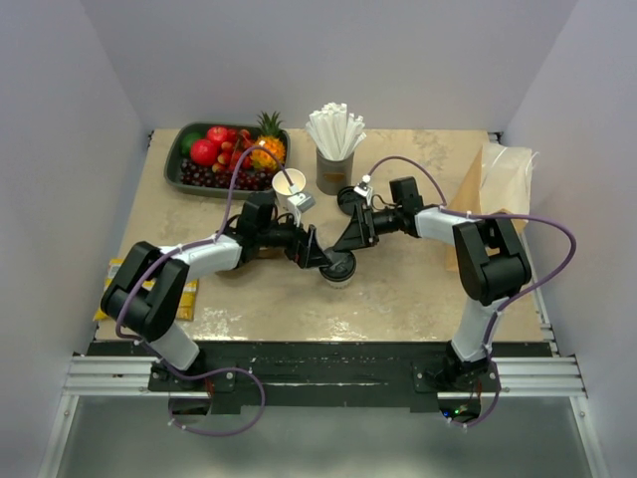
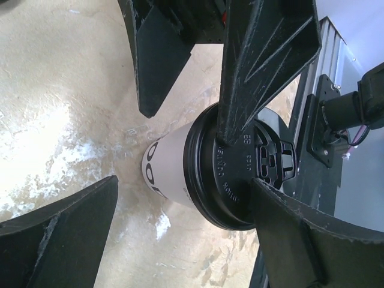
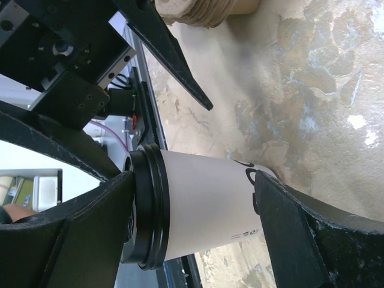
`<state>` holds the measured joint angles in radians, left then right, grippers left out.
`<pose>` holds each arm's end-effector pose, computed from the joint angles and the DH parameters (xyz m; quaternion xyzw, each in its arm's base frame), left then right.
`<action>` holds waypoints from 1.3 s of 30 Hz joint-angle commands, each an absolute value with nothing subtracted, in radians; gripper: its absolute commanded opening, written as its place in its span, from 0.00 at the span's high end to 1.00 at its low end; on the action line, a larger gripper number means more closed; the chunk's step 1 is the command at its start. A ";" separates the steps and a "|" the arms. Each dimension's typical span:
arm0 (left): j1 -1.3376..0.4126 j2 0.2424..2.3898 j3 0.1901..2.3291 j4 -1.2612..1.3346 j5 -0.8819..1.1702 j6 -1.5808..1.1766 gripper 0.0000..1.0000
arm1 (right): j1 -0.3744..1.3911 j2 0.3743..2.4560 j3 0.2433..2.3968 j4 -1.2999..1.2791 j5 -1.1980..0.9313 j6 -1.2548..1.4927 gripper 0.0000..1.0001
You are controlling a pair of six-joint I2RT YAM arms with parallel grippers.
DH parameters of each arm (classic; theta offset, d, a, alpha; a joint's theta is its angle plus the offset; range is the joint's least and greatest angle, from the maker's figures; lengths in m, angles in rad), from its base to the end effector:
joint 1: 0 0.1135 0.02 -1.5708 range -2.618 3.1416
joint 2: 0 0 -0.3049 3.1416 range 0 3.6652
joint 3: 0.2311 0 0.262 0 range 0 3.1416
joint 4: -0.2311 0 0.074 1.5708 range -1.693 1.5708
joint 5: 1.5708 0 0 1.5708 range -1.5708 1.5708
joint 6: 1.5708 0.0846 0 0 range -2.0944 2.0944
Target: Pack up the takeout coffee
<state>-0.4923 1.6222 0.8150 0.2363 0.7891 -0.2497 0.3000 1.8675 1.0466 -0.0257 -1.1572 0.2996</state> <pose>0.2957 -0.2268 0.2031 0.2810 0.7819 -0.4748 0.2901 0.3577 0.1917 0.1785 -0.1939 0.7829 0.5762 0.1323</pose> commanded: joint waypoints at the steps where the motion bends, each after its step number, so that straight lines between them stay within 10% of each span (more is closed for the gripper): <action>1: -0.497 1.654 0.788 0.212 0.713 -0.132 0.06 | 0.301 1.871 1.034 -0.041 -1.126 0.264 0.18; 14: -0.497 1.664 0.793 0.275 0.727 -0.176 0.06 | 0.301 1.951 1.104 -0.175 -1.077 0.155 0.23; 27: -0.497 1.594 0.978 0.213 0.787 -0.222 0.02 | 0.282 1.775 1.288 -0.394 -1.164 -0.061 0.01; 39: -0.384 1.485 1.288 -0.344 0.687 0.284 0.04 | 0.224 1.600 1.497 -0.577 -0.962 -0.187 0.05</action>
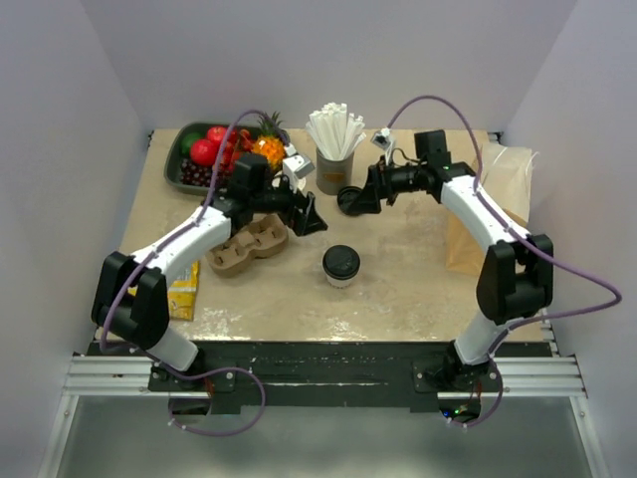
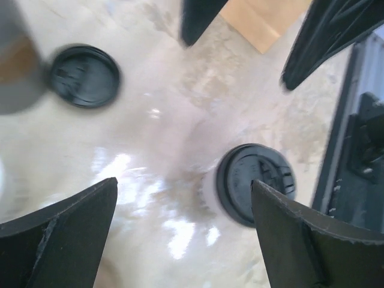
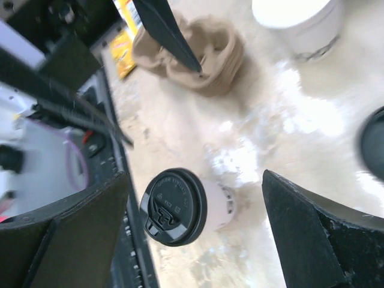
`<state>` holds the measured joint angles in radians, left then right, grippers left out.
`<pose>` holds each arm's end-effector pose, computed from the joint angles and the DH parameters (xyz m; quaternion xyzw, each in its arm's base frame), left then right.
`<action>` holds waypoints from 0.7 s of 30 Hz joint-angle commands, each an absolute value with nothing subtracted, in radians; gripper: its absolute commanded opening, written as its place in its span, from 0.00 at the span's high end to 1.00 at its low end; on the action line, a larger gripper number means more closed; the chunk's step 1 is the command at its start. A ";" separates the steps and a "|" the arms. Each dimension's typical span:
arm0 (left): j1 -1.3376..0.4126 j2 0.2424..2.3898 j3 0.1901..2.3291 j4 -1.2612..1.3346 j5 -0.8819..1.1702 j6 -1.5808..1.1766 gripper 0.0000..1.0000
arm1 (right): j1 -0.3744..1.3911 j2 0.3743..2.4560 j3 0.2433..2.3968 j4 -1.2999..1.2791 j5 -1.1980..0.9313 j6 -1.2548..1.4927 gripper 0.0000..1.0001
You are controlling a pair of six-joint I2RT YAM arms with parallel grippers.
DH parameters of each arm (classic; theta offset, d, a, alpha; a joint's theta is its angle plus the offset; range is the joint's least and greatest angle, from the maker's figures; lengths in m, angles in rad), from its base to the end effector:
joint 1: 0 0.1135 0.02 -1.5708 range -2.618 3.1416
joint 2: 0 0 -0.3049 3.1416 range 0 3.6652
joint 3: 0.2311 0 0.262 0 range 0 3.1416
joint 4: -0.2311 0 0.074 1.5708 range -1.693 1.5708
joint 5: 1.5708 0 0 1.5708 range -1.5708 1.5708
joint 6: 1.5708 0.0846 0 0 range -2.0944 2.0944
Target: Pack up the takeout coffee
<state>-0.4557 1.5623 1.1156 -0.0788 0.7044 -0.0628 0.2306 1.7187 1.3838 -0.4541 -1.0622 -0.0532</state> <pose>0.3289 -0.2222 0.2929 0.3276 0.7641 -0.4090 0.3762 0.3790 0.1649 0.3062 -0.3038 0.7619 0.4955 0.2858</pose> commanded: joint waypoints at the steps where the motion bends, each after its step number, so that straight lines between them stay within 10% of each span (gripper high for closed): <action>1: -0.368 1.485 1.328 -0.488 0.687 0.363 0.04 | 0.225 1.568 1.506 -0.606 -0.947 -0.198 0.05; 12: -0.252 1.615 1.615 -1.284 0.537 1.393 0.19 | 0.225 1.463 1.597 -0.922 -0.709 -0.342 0.08; 21: -0.247 1.726 1.713 -0.920 0.169 0.155 0.21 | 0.224 1.367 1.464 -0.784 -0.537 -0.218 0.10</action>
<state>-0.2554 1.7317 1.6577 -1.0389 0.3569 0.7715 0.2237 1.4208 1.5097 -0.8516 -0.6636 -0.2729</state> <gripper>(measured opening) 0.797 0.898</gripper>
